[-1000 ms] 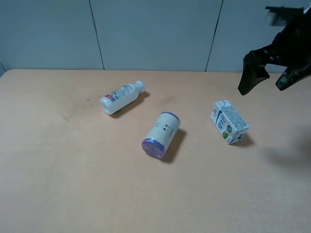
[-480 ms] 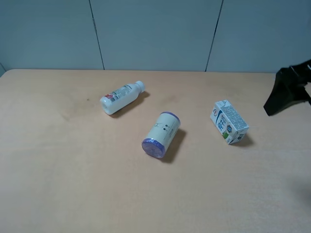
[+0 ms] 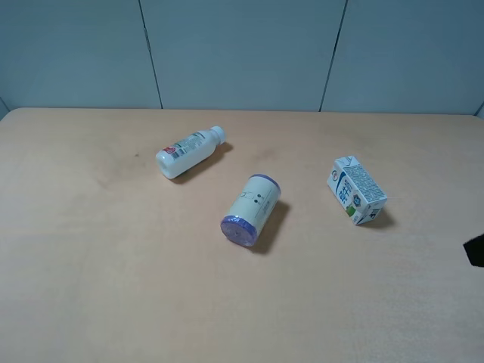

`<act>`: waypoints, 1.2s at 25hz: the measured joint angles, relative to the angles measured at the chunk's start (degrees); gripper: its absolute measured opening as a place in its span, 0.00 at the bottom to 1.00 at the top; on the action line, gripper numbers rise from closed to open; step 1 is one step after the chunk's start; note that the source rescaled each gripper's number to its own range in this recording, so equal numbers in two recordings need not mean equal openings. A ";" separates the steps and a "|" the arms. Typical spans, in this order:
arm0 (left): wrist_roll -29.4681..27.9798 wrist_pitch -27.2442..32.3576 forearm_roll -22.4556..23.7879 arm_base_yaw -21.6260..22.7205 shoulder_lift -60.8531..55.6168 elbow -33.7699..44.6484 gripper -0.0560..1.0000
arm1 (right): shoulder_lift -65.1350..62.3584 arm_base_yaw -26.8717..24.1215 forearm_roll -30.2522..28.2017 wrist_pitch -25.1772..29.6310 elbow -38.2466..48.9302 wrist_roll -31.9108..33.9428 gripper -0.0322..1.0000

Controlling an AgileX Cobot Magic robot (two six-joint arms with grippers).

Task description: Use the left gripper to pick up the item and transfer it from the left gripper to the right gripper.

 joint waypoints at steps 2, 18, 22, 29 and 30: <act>0.00 0.00 0.00 0.00 0.00 0.00 0.84 | -5.57 0.00 -1.58 -0.49 1.80 0.00 1.00; 0.00 0.00 0.00 0.00 0.00 0.00 0.84 | -36.29 0.00 -3.09 -7.11 8.07 2.01 1.00; 0.00 0.00 0.00 0.00 0.00 0.00 0.84 | -37.05 0.00 -3.09 -7.11 8.07 2.12 1.00; 0.00 0.00 0.00 0.00 0.00 0.00 0.84 | -37.11 0.00 -3.09 -7.11 8.07 2.17 1.00; 0.00 0.00 0.00 0.00 0.00 0.00 0.84 | -37.11 0.00 -3.09 -7.11 8.07 2.17 1.00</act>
